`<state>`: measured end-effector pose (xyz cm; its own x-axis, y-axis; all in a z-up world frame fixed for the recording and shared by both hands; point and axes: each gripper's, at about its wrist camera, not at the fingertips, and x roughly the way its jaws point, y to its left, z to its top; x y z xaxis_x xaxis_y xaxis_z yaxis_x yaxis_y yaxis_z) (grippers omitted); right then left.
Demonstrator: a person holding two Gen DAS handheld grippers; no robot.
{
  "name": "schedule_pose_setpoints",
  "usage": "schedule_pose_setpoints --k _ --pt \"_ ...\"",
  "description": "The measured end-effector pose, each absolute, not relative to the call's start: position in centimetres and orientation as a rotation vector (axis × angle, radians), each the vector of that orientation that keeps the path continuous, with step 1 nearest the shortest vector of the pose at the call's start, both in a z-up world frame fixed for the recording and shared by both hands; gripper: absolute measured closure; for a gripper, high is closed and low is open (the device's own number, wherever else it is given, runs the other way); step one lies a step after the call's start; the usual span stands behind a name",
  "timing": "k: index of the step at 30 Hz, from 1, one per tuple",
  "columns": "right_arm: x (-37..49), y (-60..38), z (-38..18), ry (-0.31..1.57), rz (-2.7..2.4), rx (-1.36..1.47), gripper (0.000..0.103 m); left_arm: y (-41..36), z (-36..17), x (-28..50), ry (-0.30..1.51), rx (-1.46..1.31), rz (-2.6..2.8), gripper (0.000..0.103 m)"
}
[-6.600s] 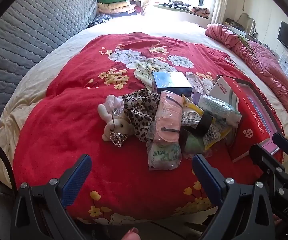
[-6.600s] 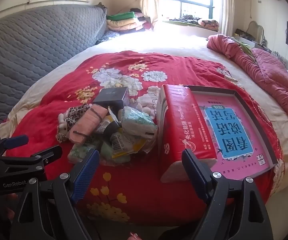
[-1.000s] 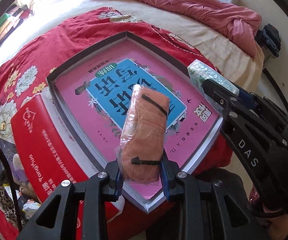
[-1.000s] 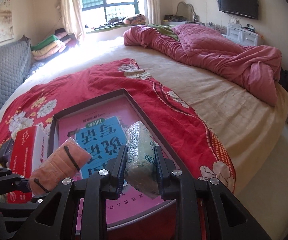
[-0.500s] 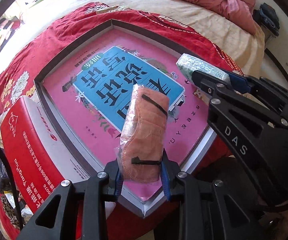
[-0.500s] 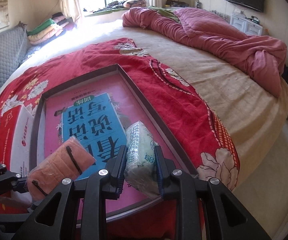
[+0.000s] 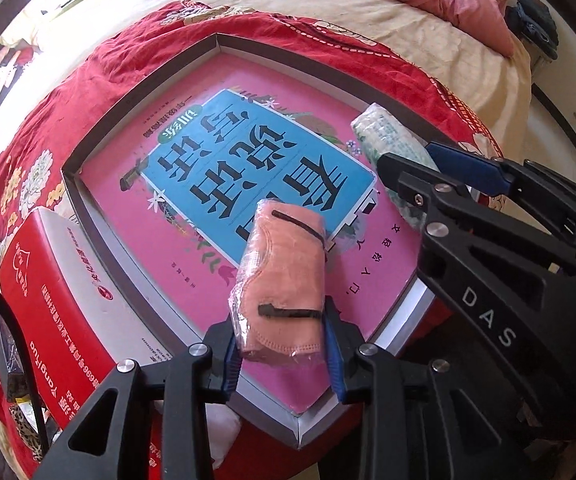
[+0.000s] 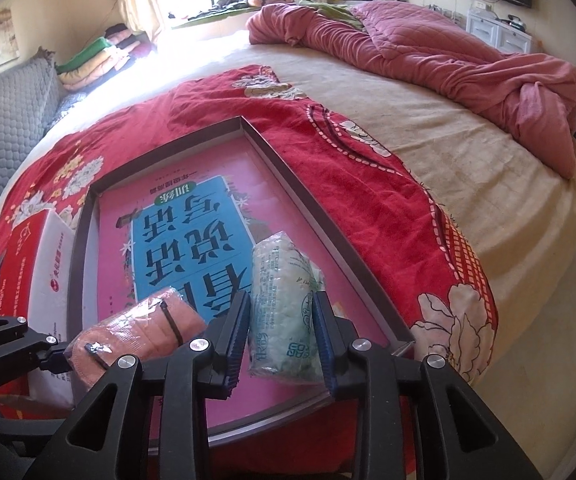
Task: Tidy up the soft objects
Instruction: 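Carry both packs over the pink tray and open both grippers to drop them, then move both open grippers back over the pile of soft items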
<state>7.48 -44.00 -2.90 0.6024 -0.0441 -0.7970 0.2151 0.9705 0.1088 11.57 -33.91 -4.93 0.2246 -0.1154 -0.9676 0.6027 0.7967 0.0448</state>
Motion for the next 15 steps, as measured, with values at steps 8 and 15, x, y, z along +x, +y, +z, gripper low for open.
schedule_pose_setpoints --k 8,15 --pt "7.1 -44.6 -2.5 0.879 -0.116 0.325 0.051 -33.3 -3.9 12.1 1.248 0.398 -0.532 0.058" --pt "6.0 -45.8 -1.2 0.787 -0.169 0.381 0.043 -31.8 -1.8 12.5 1.228 0.239 -0.592 0.042"
